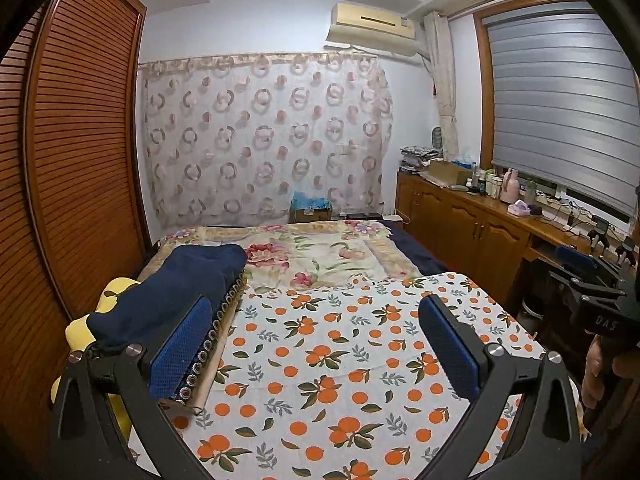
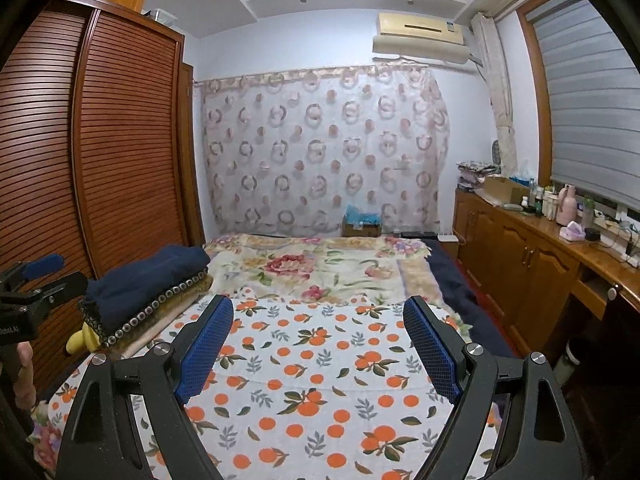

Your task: Fold small clothes

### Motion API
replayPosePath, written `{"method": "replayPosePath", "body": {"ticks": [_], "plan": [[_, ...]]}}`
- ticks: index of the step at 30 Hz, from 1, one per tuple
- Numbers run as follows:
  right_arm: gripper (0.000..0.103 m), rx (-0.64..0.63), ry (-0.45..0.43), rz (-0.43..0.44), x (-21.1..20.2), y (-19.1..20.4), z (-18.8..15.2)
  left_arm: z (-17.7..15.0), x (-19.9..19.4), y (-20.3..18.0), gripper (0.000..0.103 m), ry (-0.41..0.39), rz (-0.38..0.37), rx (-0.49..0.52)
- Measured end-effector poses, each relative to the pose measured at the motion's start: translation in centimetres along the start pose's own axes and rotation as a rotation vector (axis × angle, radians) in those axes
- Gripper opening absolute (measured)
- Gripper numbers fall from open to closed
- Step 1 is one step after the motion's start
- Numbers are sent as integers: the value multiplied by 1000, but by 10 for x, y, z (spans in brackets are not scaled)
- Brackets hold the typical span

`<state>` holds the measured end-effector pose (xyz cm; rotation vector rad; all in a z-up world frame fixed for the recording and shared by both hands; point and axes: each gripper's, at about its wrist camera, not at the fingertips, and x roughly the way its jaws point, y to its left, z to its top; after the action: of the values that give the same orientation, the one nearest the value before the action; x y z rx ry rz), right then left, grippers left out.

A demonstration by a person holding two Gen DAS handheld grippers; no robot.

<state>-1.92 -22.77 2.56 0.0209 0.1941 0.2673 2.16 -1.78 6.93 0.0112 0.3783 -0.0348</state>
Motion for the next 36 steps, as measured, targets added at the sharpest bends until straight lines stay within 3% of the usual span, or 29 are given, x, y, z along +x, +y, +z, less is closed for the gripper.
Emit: {"method": "replayPosePath", "body": {"ticks": [36], "plan": [[88,-12,2,4,16,-36,4,-3,0,6,103,1,4,-2]]}}
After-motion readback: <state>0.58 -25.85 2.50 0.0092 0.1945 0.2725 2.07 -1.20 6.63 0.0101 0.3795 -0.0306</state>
